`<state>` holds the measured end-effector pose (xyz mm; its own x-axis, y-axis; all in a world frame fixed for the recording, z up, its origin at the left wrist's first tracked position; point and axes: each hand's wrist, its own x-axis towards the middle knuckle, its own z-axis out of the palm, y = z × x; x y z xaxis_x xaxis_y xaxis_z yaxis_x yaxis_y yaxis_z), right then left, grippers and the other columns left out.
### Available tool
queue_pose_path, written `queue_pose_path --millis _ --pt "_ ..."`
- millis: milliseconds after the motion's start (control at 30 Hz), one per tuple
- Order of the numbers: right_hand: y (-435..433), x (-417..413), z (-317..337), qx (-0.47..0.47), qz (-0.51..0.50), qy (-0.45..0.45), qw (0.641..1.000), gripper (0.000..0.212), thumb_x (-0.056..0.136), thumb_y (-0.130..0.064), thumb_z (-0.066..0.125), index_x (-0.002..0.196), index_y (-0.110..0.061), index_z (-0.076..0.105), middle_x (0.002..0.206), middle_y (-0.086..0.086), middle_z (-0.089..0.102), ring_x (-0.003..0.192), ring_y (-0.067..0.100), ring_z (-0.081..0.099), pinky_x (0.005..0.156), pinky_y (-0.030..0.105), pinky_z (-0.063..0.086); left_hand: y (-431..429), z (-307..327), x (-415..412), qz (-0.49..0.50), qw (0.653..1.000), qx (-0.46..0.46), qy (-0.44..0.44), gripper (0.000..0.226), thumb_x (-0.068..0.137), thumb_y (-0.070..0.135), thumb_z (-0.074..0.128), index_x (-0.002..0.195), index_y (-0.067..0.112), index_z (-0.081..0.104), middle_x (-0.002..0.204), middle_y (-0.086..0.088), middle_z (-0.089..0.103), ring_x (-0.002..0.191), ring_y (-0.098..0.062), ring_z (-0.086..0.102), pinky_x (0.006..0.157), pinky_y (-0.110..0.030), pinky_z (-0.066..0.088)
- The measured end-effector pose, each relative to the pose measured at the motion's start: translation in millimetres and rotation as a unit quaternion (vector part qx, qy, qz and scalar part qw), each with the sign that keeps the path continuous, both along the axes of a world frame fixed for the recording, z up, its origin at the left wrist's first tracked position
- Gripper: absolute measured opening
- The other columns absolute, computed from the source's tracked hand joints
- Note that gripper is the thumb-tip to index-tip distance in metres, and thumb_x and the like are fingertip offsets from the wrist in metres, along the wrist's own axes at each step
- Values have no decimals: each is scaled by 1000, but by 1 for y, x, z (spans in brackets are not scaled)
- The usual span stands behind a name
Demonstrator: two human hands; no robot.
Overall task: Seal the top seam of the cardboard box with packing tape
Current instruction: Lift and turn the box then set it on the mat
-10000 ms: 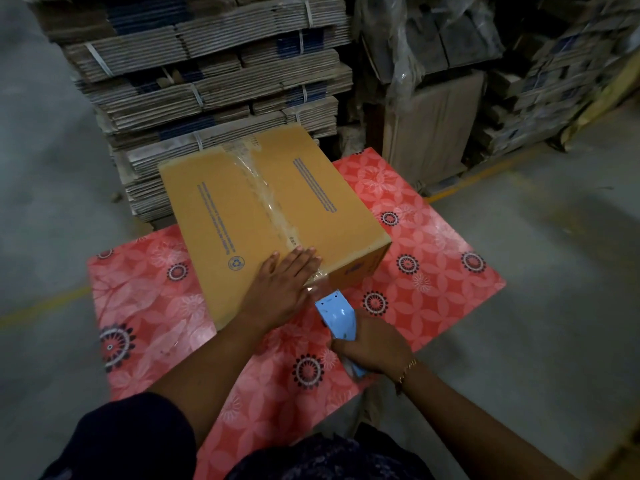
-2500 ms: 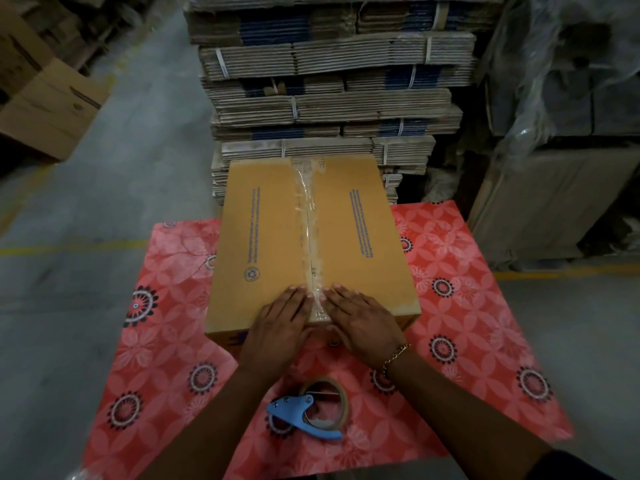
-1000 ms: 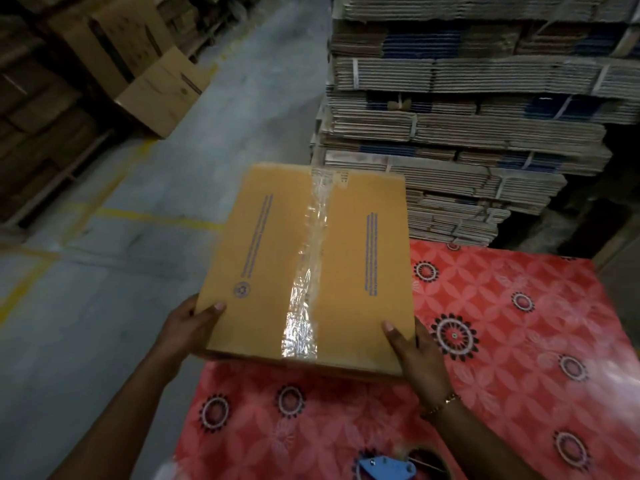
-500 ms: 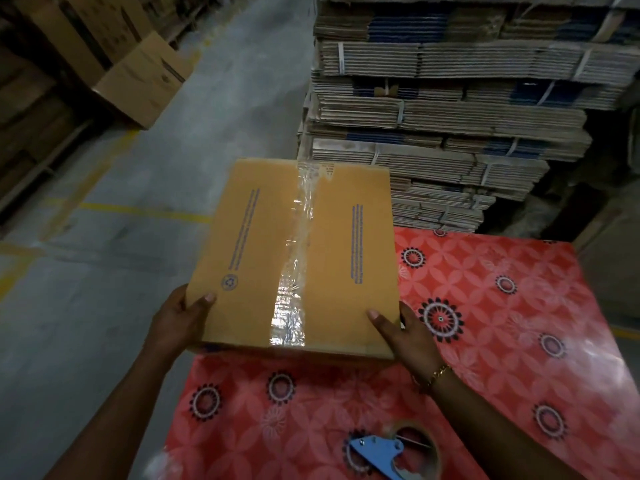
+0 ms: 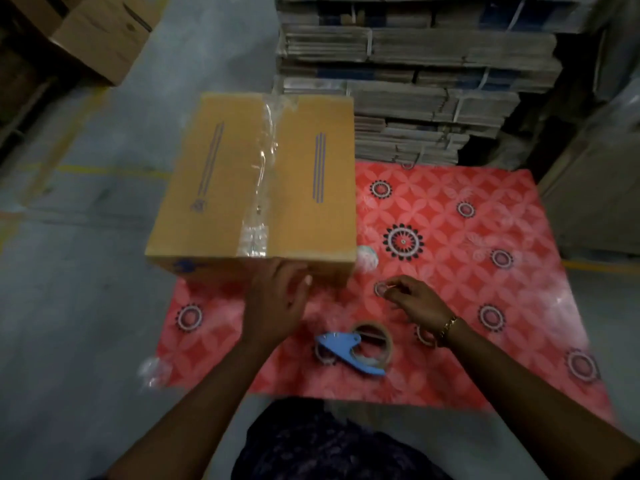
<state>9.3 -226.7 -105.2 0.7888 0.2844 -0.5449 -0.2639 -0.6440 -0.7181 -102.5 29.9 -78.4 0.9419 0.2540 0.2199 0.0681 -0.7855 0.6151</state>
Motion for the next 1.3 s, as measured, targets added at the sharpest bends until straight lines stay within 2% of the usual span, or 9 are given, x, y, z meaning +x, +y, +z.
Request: queue_pose_path --millis 167,400,533,600,667,867,1100,1200,1300 --pt "-31 -42 -23 -155 106 7 982 62 84 -51 68 132 -15 54 123 12 67 108 30 65 85 33 48 -52 -39 -25 0 963 -152 222 33 86 42 64 112 22 65 111 0 61 99 -22 63 86 -43 52" --pt "-36 -83 -88 -135 23 113 984 94 55 -71 58 114 2 62 88 18 74 69 32 72 57 39 61 -67 -45 -61 51 950 -205 228 33 89 40 66 114 19 66 115 -1 61 101 -20 62 90 -39 52" --pt "-20 -89 -100 -43 -84 159 983 70 63 -34 67 120 6 55 96 26 69 60 35 72 41 32 54 -61 -38 -72 94 948 -232 198 19 91 29 70 108 22 65 112 -2 61 99 -19 62 84 -32 51" --pt "-17 -83 -94 -39 -87 138 986 57 57 -28 67 107 0 58 88 26 69 59 34 72 45 44 59 -58 -32 -75 117 944 -247 183 16 92 27 69 106 20 66 111 -3 64 97 -16 63 79 -26 48" --pt "-22 -73 -80 -49 -56 73 995 37 61 -29 65 92 -9 58 70 14 67 50 24 65 41 31 53 -55 -22 -74 159 932 -283 160 5 93 23 68 97 21 68 102 -1 67 92 -12 63 77 -27 46" --pt "-45 -22 35 119 43 -86 988 18 90 -17 67 103 -18 54 88 20 72 66 25 66 50 32 55 -51 18 -61 245 789 -517 225 16 96 31 55 96 21 68 113 -10 71 89 -22 66 72 -32 48" --pt "-40 9 163 210 193 -185 941 31 92 2 62 120 -8 52 98 27 62 76 42 65 62 54 57 -124 93 -20 -118 561 -761 305 75 78 58 62 131 4 63 133 -27 62 120 -45 60 98 -57 48" --pt "-41 6 185 197 196 -233 932 36 91 -2 64 123 -12 55 106 17 67 90 38 67 71 58 56 -146 113 -3 -113 546 -793 244 56 83 45 53 113 2 72 103 -21 72 81 -33 72 73 -39 59" --pt "-58 -6 191 234 86 -252 935 37 90 -8 67 125 -17 57 118 2 67 105 17 67 84 41 58 -151 119 12 -103 563 -800 180 45 73 38 65 101 4 75 87 -12 63 70 -24 55 64 -33 37"
